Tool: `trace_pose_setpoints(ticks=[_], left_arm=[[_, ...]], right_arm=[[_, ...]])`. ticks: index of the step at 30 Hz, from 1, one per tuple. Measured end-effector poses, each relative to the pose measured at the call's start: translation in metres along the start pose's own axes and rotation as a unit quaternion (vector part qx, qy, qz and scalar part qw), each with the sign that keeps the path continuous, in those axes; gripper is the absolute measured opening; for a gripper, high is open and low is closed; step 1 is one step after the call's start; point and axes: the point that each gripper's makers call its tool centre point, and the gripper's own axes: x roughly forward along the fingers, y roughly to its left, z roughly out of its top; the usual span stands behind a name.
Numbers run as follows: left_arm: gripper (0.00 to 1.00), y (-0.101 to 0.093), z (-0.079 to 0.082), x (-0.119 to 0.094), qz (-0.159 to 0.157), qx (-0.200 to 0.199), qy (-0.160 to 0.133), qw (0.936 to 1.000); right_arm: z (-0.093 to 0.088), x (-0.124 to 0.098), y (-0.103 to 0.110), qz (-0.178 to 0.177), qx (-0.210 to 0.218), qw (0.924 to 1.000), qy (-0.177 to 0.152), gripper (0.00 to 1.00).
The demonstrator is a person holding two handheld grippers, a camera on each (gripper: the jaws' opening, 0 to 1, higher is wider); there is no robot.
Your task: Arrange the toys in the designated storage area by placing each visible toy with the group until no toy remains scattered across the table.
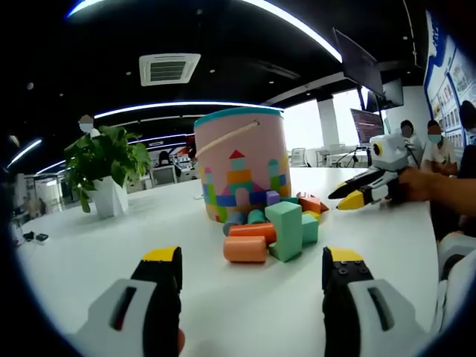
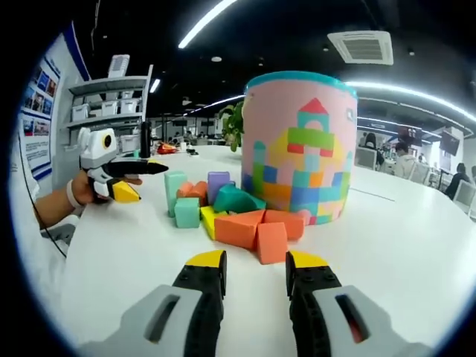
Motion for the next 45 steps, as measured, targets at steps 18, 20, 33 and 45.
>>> trace_pose_setpoints(ticks=[18, 20, 33, 45], left_arm=[[0.78, -0.001, 0.0, 0.002, -0.005, 0.006, 0.001, 1.0], [0.78, -0.001, 0.0, 0.002, -0.005, 0.006, 0.001, 1.0], [0.78, 0.0, 0.0, 0.004, -0.006, 0.008, 0.002, 1.0], [0.78, 0.001, 0.001, 0.005, -0.007, 0.007, 0.001, 1.0]], right_arm=[[-0.005, 0.02, -0.003, 0.001, 0.01, 0.9995, 0.029, 0.31], [-0.005, 0.02, -0.003, -0.001, 0.014, 0.9995, 0.029, 0.3], [-0.003, 0.022, -0.008, 0.009, 0.032, 0.9991, 0.025, 0.2], [0.013, 0.014, -0.035, -0.004, 0.123, 0.9917, -0.037, 0.2]])
